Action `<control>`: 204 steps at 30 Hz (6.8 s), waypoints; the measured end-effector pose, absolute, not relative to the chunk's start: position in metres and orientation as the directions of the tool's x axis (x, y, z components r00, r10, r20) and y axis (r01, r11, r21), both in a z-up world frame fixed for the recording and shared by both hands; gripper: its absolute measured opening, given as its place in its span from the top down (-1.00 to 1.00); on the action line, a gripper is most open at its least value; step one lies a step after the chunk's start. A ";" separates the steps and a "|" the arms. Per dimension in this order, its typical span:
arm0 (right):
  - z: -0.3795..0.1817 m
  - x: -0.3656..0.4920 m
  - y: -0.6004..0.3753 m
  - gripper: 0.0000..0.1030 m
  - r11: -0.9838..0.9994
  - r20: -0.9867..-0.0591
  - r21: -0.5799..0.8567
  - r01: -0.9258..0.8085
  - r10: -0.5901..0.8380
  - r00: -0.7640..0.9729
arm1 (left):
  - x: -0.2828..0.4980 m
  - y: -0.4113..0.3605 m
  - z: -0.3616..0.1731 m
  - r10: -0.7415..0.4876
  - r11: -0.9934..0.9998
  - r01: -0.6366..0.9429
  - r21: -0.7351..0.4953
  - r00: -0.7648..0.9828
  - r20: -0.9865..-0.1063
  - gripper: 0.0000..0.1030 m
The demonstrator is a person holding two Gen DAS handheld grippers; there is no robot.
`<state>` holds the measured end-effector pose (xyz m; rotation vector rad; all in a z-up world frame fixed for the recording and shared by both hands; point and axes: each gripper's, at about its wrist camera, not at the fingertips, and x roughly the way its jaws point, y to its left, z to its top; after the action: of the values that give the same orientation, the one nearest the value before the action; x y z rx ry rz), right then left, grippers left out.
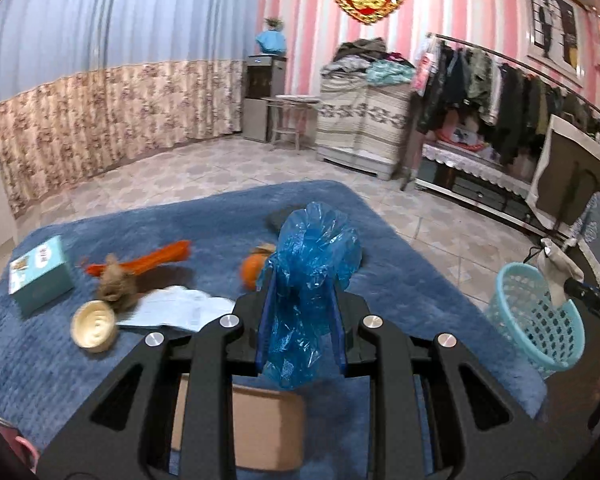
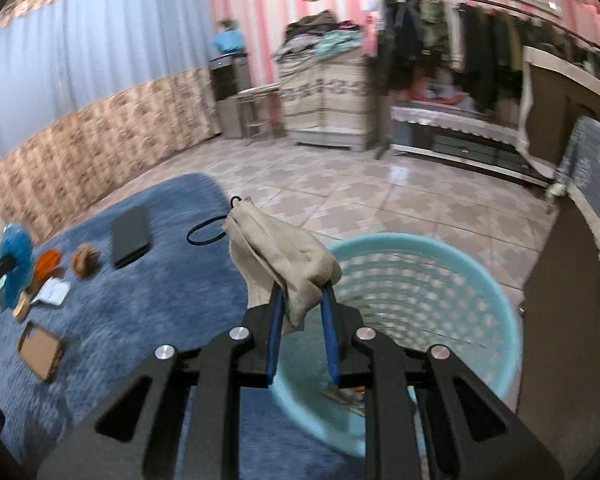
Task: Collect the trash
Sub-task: 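Carry the blue bag and beige cloth over the basket and release both, then move both open tools back over the bed, then grasp the cream round lid with the left tool while the right tool grasps the tangerine and brown cloth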
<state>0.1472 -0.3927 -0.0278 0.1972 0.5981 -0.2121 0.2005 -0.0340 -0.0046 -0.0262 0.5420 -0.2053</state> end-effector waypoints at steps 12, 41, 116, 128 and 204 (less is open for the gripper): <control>-0.029 0.128 -0.446 0.63 0.893 -0.550 0.103 0.437 -0.315 0.773 | 0.206 -0.119 -0.014 -0.308 0.943 0.329 -0.053 0.798 -0.519 0.55; -0.037 0.119 -0.496 0.63 0.819 -0.571 0.127 0.560 -0.401 0.716 | 0.204 -0.305 -0.018 -0.573 0.767 0.638 -0.069 0.633 -0.520 0.55; -0.041 0.173 -0.407 -0.82 0.880 -0.584 0.093 0.466 -0.331 0.741 | 0.223 -0.121 0.012 -0.216 0.973 0.230 -0.027 0.857 -0.469 -0.89; -0.038 0.184 -0.351 -0.82 0.931 -0.563 0.079 0.356 -0.253 0.787 | 0.208 -0.044 0.007 -0.113 0.993 0.116 -0.024 0.872 -0.476 -0.89; -0.075 0.365 -0.088 0.41 0.941 -0.685 0.088 -0.327 0.296 0.666 | 0.263 0.163 -0.104 0.043 0.963 -0.209 -0.169 0.741 -0.670 -0.19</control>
<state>0.3648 -0.0885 -0.0745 -0.0435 0.7653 0.3515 0.2627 0.1626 -0.1040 -0.2410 0.7251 0.1398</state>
